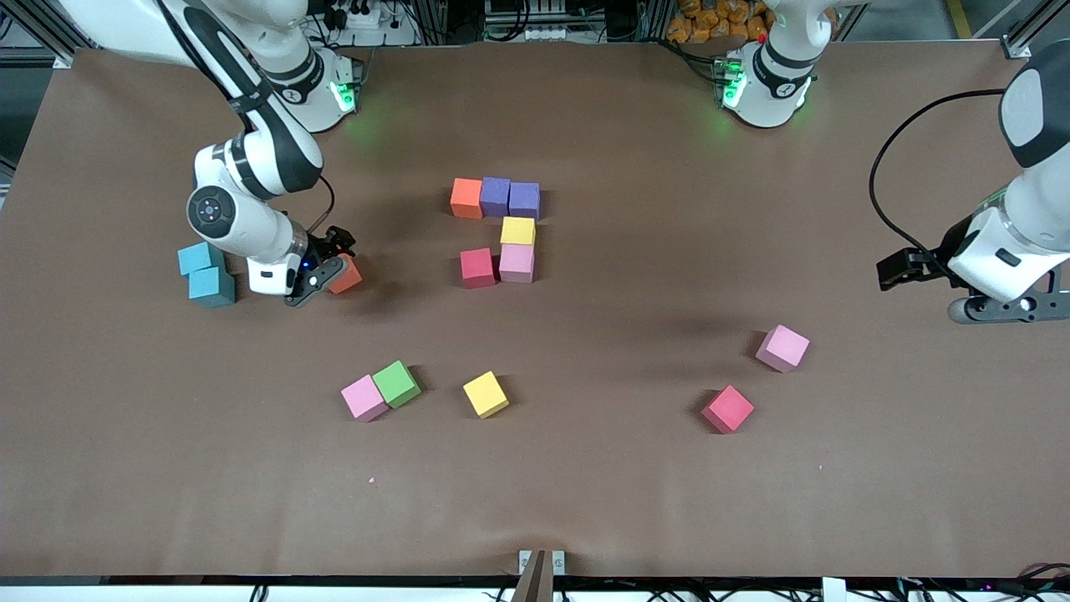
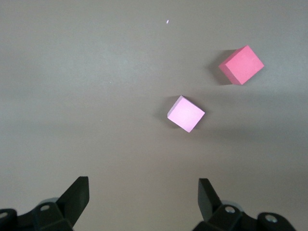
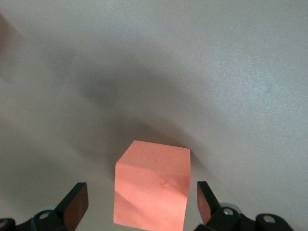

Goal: Form number 2 with 11 blocks
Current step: 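Carry the orange block with the right gripper to the magenta block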

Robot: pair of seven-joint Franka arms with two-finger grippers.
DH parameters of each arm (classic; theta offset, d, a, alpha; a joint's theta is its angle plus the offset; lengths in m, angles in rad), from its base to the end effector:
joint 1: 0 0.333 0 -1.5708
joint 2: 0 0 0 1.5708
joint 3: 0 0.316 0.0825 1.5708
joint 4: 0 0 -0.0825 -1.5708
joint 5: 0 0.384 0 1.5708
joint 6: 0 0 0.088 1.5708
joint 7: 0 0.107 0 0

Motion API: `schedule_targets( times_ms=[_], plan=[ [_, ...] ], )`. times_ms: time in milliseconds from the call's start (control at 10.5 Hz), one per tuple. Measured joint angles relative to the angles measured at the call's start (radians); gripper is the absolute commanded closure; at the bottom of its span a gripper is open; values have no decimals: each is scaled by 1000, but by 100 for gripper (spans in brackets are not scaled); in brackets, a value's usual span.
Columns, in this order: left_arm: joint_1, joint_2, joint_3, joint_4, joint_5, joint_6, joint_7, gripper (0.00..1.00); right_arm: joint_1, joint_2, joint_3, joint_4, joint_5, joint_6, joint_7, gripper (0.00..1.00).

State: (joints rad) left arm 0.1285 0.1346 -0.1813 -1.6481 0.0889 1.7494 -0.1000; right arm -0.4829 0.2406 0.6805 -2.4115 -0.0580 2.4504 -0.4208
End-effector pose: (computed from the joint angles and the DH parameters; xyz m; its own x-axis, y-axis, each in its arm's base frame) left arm 0.6008 -0.0181 0.5265 0.9992 0.0321 -0.0250 0.0304 -0.9974 -0.0655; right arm 0.4689 0.1038 0.2238 0.7816 0.6187 -0.0799 0.6013 -0.7813 -0.1674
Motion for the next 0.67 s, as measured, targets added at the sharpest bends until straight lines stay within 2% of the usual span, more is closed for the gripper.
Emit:
schedule_targets(
  times_ms=[669],
  plan=[
    [40,0,3,13,1,-10,0,0,1,1,0,-89,0,144,0,0]
  ],
)
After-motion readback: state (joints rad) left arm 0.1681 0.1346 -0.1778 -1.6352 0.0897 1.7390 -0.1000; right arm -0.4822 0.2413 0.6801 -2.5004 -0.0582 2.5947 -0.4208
